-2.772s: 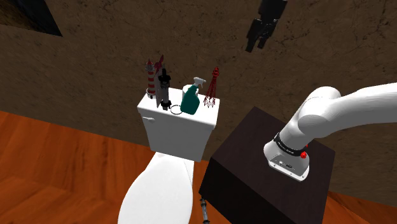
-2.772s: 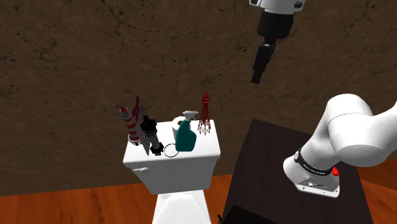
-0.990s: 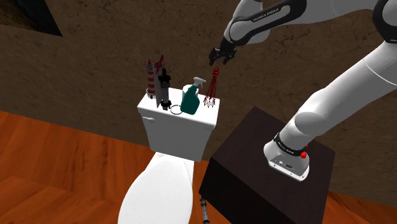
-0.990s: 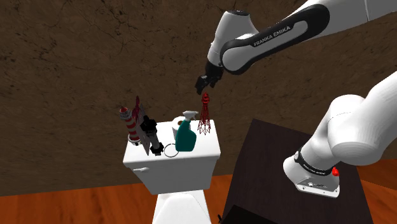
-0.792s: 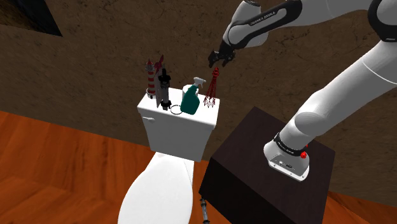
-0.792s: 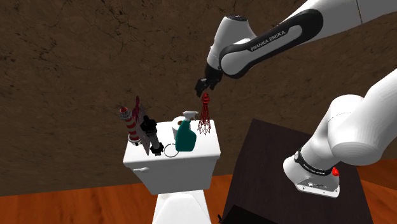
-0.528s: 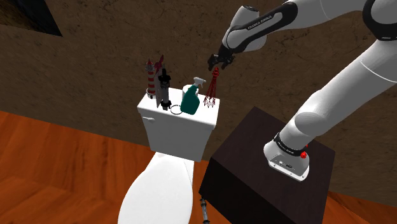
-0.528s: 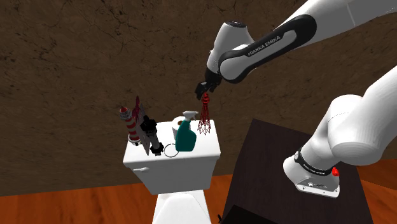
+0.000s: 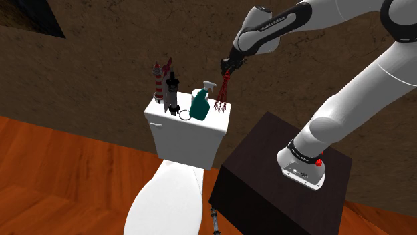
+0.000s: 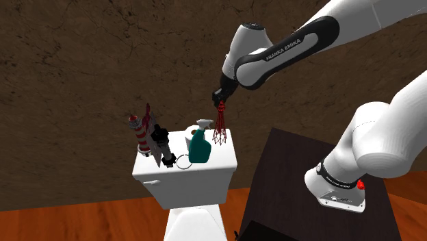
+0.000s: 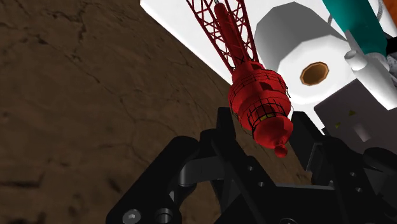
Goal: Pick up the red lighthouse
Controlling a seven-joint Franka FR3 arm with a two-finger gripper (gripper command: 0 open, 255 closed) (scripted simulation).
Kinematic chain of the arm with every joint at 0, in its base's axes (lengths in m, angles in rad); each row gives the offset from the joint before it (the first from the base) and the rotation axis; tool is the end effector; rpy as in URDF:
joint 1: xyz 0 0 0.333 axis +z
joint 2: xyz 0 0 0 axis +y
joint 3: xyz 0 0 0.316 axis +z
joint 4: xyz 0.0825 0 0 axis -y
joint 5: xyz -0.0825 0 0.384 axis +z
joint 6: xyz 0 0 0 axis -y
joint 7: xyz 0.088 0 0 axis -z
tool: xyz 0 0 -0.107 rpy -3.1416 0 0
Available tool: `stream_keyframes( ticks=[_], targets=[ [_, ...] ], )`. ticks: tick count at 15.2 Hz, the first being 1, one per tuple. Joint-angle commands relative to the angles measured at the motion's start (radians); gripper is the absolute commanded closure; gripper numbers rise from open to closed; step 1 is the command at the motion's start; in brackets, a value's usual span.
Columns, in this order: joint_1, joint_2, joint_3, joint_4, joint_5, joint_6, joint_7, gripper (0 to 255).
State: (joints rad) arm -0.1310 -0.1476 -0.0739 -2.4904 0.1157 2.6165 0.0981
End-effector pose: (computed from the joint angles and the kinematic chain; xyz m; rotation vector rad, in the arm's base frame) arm 0.4708 -0.1005 0.3694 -2.9855 0.5988 -0.4236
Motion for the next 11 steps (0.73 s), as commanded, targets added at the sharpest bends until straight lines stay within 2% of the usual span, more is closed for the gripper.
stream_keyframes(
  ticks=[1, 11],
  targets=[
    [0.000, 0.000, 0.000, -0.001, 0.000, 0.000, 0.000, 255],
    [-0.008, -0.078, 0.005, 0.053, -0.027, -0.132, 0.026, 255]
  ],
)
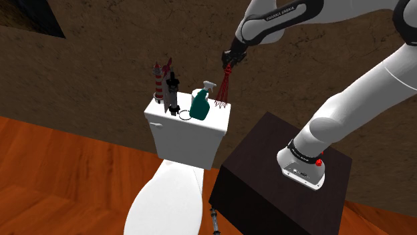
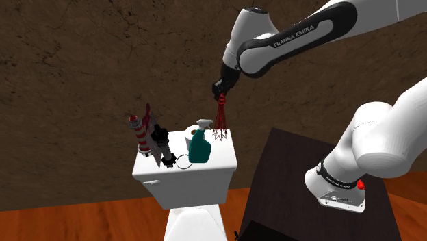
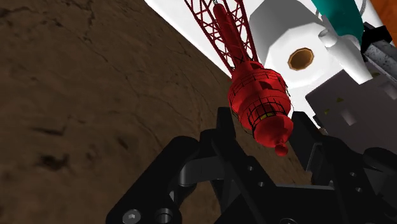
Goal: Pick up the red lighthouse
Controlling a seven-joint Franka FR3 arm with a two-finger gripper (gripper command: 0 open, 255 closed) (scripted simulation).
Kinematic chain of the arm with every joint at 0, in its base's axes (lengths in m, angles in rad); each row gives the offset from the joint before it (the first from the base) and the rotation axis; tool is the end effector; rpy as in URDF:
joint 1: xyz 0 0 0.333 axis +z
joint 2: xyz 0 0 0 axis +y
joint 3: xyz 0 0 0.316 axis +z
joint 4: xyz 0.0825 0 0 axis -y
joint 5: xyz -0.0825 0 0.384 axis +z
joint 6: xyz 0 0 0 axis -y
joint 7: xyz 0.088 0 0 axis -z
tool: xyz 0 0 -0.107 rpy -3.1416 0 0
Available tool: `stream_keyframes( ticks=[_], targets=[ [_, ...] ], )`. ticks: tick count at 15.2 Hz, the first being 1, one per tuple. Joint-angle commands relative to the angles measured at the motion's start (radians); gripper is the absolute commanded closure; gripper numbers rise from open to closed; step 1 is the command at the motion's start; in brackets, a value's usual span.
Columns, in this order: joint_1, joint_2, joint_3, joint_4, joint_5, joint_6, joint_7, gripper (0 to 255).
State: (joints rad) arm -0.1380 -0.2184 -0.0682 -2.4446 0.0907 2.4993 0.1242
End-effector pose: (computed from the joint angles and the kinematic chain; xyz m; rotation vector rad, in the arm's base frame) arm 0.4700 -0.0993 0.4112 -2.9857 0.5991 -0.4213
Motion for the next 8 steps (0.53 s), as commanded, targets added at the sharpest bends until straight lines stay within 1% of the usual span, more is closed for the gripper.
stream_keyframes(
  ticks=[1, 6, 8],
  targets=[
    [-0.002, -0.015, -0.001, 0.015, -0.004, -0.029, 0.002, 255],
    [-0.005, -0.047, 0.001, 0.054, -0.013, -0.101, 0.012, 255],
    [-0.005, -0.048, 0.002, 0.056, -0.013, -0.103, 0.012, 255]
  ],
)
